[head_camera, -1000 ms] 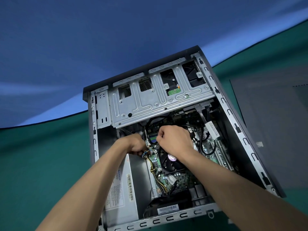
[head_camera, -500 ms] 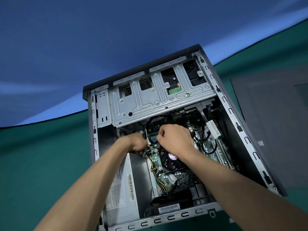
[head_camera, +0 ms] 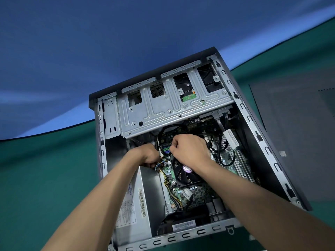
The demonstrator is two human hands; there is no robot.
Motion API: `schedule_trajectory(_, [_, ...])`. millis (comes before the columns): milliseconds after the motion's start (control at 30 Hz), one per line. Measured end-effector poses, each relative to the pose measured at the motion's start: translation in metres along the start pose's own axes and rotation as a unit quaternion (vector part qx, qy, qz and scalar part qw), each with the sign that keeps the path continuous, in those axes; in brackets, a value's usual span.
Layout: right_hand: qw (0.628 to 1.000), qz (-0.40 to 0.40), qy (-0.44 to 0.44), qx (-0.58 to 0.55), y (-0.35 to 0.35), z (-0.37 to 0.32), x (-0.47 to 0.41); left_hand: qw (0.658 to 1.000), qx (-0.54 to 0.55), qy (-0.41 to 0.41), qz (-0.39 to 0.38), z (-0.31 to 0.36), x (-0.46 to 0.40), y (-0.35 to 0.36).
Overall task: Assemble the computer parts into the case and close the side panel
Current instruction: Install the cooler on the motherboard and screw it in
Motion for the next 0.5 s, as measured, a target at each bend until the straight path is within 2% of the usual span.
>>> schedule_trajectory(367, [1.000,0.000,-0.007,0.009,-0.0006,-0.0012,0.0007,0.995,-0.090,0.042,0.005,0.0094,0.0036,-0.0035])
schedule_trajectory(500, [1.000,-0.003,-0.013,0.013,-0.0001,-0.0025,0.0004,0.997,-0.067,0.044,0.007,0.0083,-0.0002,-0.0021])
Point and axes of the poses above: each hand's wrist, its own x-axis away from the middle knuckle, its own y-axis out of the palm, z = x × y, the point moved 6 cm from there along -x, towards the middle knuckle, and after that the axes turned 15 degrees about -x, right-handed, at the moved point
